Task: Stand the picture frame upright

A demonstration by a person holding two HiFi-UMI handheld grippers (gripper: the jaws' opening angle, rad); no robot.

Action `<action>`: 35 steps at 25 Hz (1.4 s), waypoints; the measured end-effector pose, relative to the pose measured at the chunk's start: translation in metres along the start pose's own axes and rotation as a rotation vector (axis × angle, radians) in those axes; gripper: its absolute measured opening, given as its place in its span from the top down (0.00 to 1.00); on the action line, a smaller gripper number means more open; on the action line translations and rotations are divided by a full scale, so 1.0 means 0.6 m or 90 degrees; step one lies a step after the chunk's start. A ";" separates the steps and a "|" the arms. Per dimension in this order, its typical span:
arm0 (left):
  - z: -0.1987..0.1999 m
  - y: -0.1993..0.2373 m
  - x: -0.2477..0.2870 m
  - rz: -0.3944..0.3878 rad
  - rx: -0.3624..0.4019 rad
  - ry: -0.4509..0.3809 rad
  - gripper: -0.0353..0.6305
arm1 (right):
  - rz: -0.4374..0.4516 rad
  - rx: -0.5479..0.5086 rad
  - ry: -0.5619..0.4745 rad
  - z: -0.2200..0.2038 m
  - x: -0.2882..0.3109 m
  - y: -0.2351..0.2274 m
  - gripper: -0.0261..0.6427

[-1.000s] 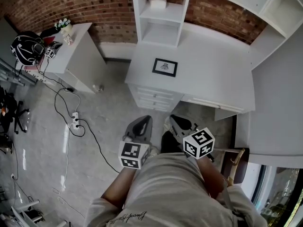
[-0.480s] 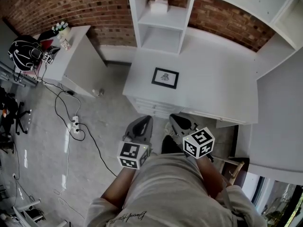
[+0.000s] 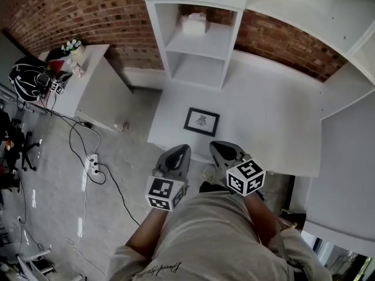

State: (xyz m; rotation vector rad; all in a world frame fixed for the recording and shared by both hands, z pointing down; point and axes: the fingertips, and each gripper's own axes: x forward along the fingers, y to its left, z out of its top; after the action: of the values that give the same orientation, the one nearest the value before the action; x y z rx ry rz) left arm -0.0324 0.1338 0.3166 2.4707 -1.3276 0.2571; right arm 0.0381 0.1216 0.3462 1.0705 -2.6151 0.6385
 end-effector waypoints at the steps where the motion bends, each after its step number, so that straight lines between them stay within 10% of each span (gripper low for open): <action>1: 0.005 0.005 0.014 0.004 0.000 0.001 0.91 | 0.003 0.000 0.003 0.006 0.008 -0.014 0.92; 19: 0.037 0.046 0.152 0.088 -0.018 0.018 0.91 | 0.079 -0.013 0.030 0.064 0.079 -0.156 0.92; 35: 0.022 0.037 0.202 0.061 -0.015 0.060 0.91 | 0.035 0.017 0.043 0.043 0.058 -0.206 0.92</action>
State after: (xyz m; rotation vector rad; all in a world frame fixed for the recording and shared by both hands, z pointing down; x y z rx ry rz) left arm 0.0160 0.0234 0.3461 2.3483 -1.4031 0.3742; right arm 0.1002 0.0097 0.3744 0.9695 -2.5935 0.7102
